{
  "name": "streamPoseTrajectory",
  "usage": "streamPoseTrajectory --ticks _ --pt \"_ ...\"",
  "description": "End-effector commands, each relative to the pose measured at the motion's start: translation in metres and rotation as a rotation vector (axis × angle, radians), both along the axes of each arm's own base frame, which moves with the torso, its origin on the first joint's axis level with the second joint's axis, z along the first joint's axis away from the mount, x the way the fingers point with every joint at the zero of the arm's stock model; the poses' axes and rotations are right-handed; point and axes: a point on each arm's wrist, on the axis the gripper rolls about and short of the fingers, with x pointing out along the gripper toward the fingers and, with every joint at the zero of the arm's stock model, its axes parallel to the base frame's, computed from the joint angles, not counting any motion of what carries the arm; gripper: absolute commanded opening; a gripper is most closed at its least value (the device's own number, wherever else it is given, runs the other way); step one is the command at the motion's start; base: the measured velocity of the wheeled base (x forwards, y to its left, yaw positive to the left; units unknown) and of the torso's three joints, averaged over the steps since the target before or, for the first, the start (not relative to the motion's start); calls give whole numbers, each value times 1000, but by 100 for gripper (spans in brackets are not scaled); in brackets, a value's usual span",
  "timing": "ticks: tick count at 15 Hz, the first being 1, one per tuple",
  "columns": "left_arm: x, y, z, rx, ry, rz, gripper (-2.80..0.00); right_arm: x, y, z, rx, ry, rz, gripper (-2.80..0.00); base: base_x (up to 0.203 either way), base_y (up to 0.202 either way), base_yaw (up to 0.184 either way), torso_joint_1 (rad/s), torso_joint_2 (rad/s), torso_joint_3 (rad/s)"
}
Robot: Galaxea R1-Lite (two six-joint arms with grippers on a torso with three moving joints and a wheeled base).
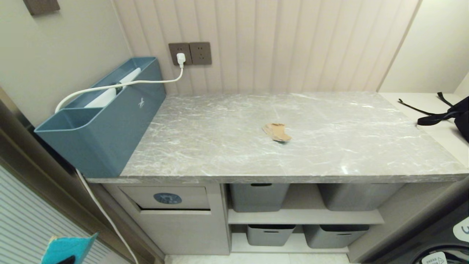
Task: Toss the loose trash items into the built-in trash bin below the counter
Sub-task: Put the garbage in the trash can
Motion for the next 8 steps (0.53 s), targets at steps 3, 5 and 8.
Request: streamPoseTrajectory --ticks 3,5,8 --pt "-6 4 -26 19 73 99 -280 0 0 0 -3 0 1 -280 0 0 0 0 0 0" --pt "-14 7 -34 27 66 122 -280 0 0 0 1 -1 1 -280 0 0 0 0 0 0" --pt "-16 7 -45 31 105 112 -280 0 0 0 12 -2 -4 -280 0 0 0 -143 312 174"
